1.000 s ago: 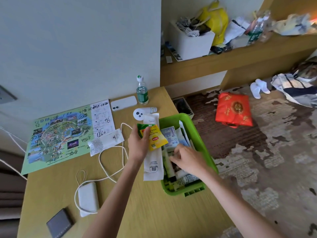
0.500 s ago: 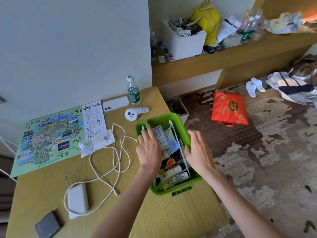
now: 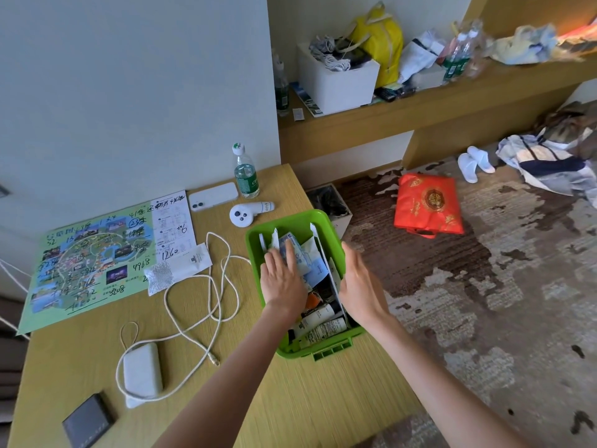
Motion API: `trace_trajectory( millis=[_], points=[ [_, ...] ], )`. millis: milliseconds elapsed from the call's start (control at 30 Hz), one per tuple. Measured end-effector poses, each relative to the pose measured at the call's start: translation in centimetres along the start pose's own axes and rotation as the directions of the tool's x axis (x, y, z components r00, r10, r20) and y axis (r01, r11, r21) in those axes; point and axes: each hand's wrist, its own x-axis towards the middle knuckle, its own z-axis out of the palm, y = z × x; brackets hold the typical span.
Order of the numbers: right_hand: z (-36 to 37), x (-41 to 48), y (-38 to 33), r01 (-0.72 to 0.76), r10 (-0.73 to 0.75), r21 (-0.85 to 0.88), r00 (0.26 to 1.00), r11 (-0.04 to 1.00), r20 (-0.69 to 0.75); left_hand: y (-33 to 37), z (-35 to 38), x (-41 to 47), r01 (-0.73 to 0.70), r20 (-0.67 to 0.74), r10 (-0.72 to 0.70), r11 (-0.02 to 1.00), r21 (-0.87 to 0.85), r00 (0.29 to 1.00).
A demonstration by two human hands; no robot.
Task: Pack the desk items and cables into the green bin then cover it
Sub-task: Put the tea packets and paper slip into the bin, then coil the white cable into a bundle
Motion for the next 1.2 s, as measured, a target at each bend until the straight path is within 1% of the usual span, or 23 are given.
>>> trace_trajectory(
  millis=[100,167,233,300,367,433,500,667,733,833,933,1033,1133,1200],
  points=[
    [0.0,0.1,-0.1,0.003,-0.004,-0.024,0.999,1.000,-0.038,-0.7,-0.7,-0.4,-0.040,-0.136,0.028,0.995,-0.086,0.990],
    [-0.1,0.1,-0.4,0.026,-0.037,-0.120,0.995,0.992,-0.090,-1.7,-1.4,-0.6,-0.086,-0.251,0.040,0.981,-0.177,0.967],
    [-0.2,0.1,-1.1,0.067,-0.097,-0.217,0.987,0.974,-0.132,-3.1,-2.2,-0.6,-0.148,-0.325,0.048,0.946,-0.289,0.945],
    [-0.1,0.3,-2.3,0.113,-0.148,-0.233,0.979,0.966,-0.139,-4.8,-2.7,-0.4,-0.200,-0.349,0.039,0.876,-0.438,0.936],
    [0.3,0.6,-4.1,0.174,-0.201,-0.199,0.972,0.965,-0.122,-6.9,-2.8,-0.3,-0.214,-0.348,-0.001,0.787,-0.579,0.938],
    [1.1,0.9,-6.4,0.247,-0.263,-0.134,0.959,0.960,-0.111,-9.3,-2.5,-0.3,-0.181,-0.321,-0.069,0.705,-0.686,0.945],
    [2.2,1.0,-8.8,0.326,-0.332,-0.075,0.939,0.943,-0.090,-11.9,-1.8,-0.5,-0.122,-0.283,-0.132,0.677,-0.726,0.950],
    [6.2,1.1,-13.9,0.440,-0.440,-0.029,0.898,0.898,-0.010,-18.7,1.6,-2.3,0.088,-0.142,-0.249,0.726,-0.682,0.958],
    [8.2,1.0,-15.5,0.468,-0.467,-0.024,0.883,0.883,0.048,-21.0,3.5,-3.5,0.161,-0.073,-0.265,0.758,-0.632,0.962],
    [11.6,0.8,-16.9,0.464,-0.462,0.024,0.872,0.885,0.165,-23.9,6.8,-5.6,0.239,0.033,-0.261,0.817,-0.526,0.965],
    [14.8,0.3,-17.3,0.471,-0.462,0.042,0.838,0.881,0.291,-26.1,9.5,-7.8,0.290,0.130,-0.259,0.867,-0.405,0.957],
    [17.5,0.0,-17.0,0.514,-0.463,-0.003,0.775,0.858,0.429,-27.4,11.3,-9.5,0.338,0.223,-0.272,0.872,-0.354,0.936],
    [19.3,0.0,-16.4,0.545,-0.408,-0.084,0.713,0.834,0.570,-28.2,12.5,-10.5,0.302,0.195,-0.243,0.877,-0.374,0.950],
    [19.9,0.0,-16.0,0.544,-0.375,-0.116,0.703,0.831,0.604,-28.7,12.9,-10.6,0.273,0.165,-0.224,0.870,-0.410,0.961]
  ],
)
